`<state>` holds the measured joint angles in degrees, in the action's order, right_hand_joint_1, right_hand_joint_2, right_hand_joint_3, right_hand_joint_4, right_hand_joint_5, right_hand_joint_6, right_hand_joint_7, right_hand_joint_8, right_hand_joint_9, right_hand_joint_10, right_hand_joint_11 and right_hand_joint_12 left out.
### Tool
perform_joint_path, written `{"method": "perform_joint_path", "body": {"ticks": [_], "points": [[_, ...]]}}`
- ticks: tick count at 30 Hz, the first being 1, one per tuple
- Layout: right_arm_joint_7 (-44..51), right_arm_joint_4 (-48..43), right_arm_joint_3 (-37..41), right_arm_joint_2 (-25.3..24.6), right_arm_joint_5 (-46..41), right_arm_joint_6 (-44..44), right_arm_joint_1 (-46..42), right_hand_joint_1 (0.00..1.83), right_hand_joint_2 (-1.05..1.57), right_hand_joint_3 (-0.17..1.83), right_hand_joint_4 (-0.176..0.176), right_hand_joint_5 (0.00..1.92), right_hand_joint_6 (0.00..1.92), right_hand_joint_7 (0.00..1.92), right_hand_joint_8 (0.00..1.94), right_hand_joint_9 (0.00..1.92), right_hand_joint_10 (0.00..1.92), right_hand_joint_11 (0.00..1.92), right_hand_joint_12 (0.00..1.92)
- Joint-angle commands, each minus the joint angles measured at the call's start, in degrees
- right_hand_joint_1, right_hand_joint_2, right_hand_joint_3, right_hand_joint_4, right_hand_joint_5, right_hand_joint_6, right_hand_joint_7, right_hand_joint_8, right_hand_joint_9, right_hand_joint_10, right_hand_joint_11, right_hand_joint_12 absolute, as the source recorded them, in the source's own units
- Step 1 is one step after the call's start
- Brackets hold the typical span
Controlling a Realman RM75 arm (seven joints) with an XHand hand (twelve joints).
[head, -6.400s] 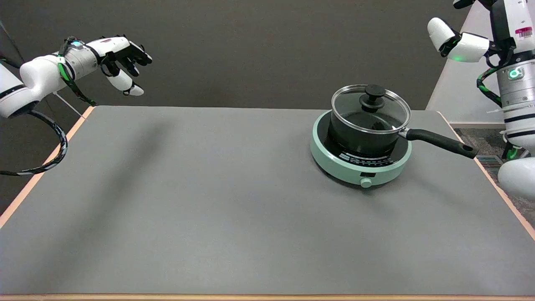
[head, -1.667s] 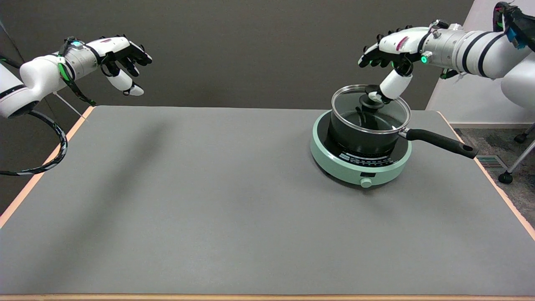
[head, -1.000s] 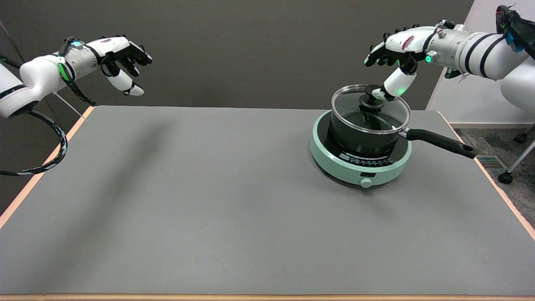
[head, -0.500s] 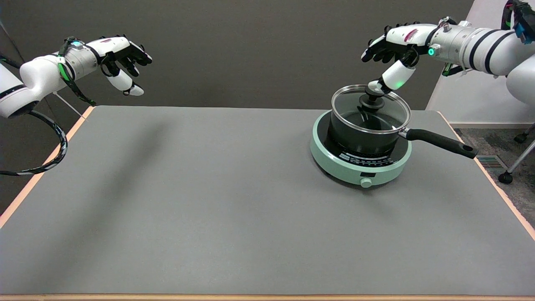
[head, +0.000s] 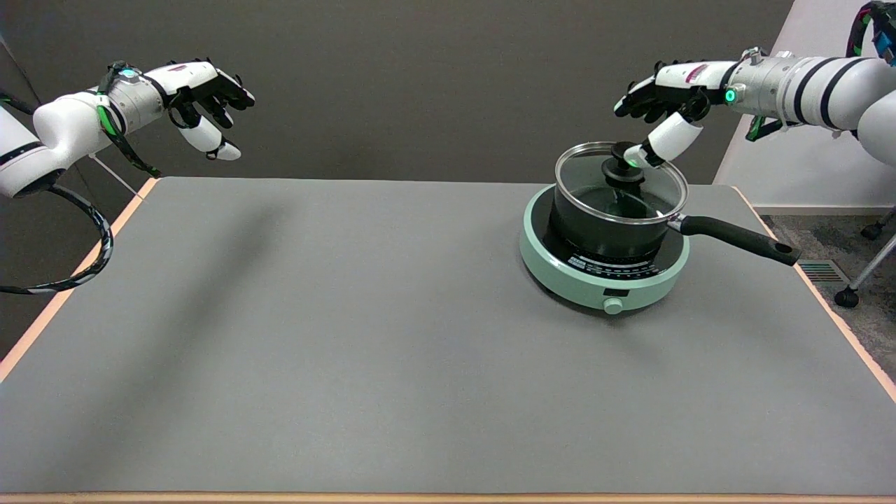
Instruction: Pick up the pot lid.
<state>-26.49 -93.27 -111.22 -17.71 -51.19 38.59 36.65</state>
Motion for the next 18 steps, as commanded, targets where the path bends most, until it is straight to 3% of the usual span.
{"method": "perform_joint_path", "body": {"ticks": [1,10,18], "points": [[1.7,4.4,-0.8,-0.2,-3.1,1.0,-0.3,0.79,0.45,0.94,0.018,0.39,0.18,0.43,0.18,0.47,0.33,0.46,1.07],[1.7,3.8,-1.0,-0.4,1.4,0.2,-0.1,0.80,0.46,0.94,0.016,0.43,0.19,0.48,0.18,0.52,0.35,0.46,1.08],[1.7,4.2,-4.3,-1.2,3.8,-5.7,1.7,0.84,0.49,0.94,0.031,0.50,0.24,0.55,0.19,0.58,0.39,0.47,1.11]]}}
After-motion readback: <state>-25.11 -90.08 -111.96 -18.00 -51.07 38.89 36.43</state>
